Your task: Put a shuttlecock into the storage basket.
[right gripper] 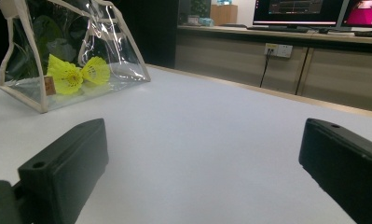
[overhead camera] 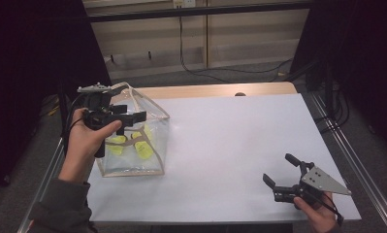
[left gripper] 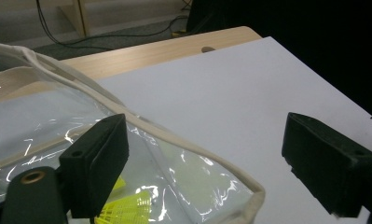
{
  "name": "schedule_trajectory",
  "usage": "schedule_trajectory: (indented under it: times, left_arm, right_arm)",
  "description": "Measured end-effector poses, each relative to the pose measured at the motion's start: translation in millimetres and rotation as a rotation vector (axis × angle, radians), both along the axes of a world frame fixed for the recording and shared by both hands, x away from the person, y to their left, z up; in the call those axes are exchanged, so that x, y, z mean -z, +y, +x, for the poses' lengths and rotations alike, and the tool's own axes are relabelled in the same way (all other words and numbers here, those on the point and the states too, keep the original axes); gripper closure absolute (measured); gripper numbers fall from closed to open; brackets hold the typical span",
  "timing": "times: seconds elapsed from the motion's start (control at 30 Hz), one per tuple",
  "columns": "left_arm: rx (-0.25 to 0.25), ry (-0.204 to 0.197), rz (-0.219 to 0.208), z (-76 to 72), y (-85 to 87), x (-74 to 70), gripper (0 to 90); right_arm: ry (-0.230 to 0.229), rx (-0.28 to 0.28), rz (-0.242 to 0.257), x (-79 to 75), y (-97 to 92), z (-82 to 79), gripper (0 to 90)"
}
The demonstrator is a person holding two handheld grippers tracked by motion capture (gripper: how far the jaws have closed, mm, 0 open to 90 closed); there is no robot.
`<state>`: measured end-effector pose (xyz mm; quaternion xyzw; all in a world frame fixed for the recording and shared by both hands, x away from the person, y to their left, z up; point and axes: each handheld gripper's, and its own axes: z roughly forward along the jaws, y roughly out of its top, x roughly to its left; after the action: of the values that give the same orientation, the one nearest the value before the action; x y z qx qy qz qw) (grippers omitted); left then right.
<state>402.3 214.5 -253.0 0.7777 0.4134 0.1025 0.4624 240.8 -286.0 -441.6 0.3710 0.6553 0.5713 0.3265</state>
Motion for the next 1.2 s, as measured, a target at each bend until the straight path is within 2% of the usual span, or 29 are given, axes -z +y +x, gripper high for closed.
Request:
schedule_trajectory:
  times: [0.27, 0.6, 0.73, 1.2]
  left_arm:
    - [0.046, -0.034, -0.044, -13.7, 0.6, 1.5, 11.3]
    - [0.083, -0.032, -0.066, -21.9, 0.6, 6.2, 10.5]
    - [0.104, -0.039, -0.091, -23.9, 1.4, 8.7, 9.7]
    - [0.13, -0.044, -0.109, -30.7, 1.8, 12.4, 9.0]
  right_arm:
    - [-0.001, 0.002, 0.0, -0.5, 0.2, -0.7, 1.2]
    - [0.0, 0.003, -0.004, -0.6, 0.0, -1.2, 1.2]
    - [0.001, 0.003, -0.004, -0.4, -0.1, -1.1, 1.2]
    - [0.001, 0.002, -0.004, -0.3, -0.2, -1.1, 1.2]
